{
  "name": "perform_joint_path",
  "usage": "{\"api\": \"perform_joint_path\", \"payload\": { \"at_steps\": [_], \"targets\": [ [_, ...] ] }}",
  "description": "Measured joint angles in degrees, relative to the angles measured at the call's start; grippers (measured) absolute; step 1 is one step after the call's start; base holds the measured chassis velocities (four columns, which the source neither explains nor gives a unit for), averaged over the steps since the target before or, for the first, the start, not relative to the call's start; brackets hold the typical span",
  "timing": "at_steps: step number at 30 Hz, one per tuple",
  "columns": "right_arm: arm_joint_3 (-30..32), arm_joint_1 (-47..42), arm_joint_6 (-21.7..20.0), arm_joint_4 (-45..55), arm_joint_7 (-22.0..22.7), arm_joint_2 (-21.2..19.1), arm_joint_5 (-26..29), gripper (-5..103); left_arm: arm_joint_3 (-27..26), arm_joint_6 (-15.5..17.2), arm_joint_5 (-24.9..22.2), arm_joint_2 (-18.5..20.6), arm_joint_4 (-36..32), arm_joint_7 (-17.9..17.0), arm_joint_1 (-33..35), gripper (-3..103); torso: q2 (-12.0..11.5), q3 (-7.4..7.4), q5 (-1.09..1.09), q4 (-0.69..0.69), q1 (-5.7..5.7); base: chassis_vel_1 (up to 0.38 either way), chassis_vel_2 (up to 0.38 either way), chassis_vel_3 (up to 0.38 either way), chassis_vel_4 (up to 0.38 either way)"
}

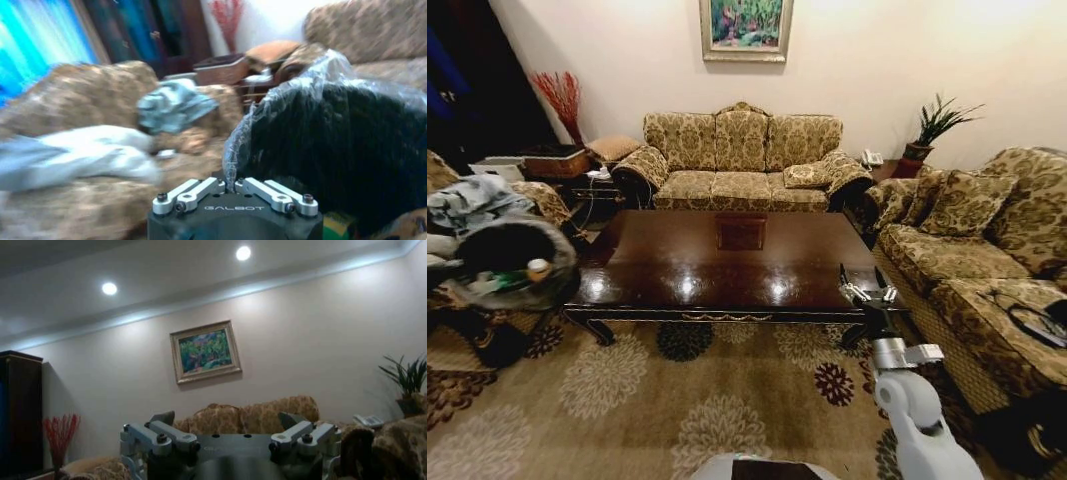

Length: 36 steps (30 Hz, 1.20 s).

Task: Move to the front of the table and place the trash on the table into the trash bin.

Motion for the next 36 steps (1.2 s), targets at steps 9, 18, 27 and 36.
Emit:
{"api": "perform_joint_path", "payload": {
  "at_steps": [9,18,27,36],
  "targets": [
    [-1.2,0.7,0.9,-3.2,-1.4,1.3,0.3,100,-8.2,-0.3,3.8,-15.3,-4.4,9.2,8.6,2,0.0,0.03,-0.08,-0.02,0.05,0.0,0.0,0.0,0.0],
    [-2.1,-1.2,2.8,-5.1,-3.3,1.0,0.5,100,5.8,-14.8,8.9,-27.7,-4.3,13.7,4.9,2,0.0,0.03,-0.05,-0.07,0.05,0.0,0.0,0.0,0.0],
    [-1.8,-6.3,3.5,-2.3,-3.1,4.2,-1.6,100,25.8,-29.7,15.4,-31.8,16.3,11.7,-8.0,2,0.0,0.03,-0.07,-0.04,0.05,0.0,0.0,0.0,0.0],
    [-2.0,-7.5,4.6,-1.4,-3.1,7.6,-3.4,100,37.5,-38.3,18.3,-32.1,39.0,12.9,-22.1,2,0.0,0.04,-0.09,-0.02,0.05,0.0,0.0,0.0,0.0]
  ]
}}
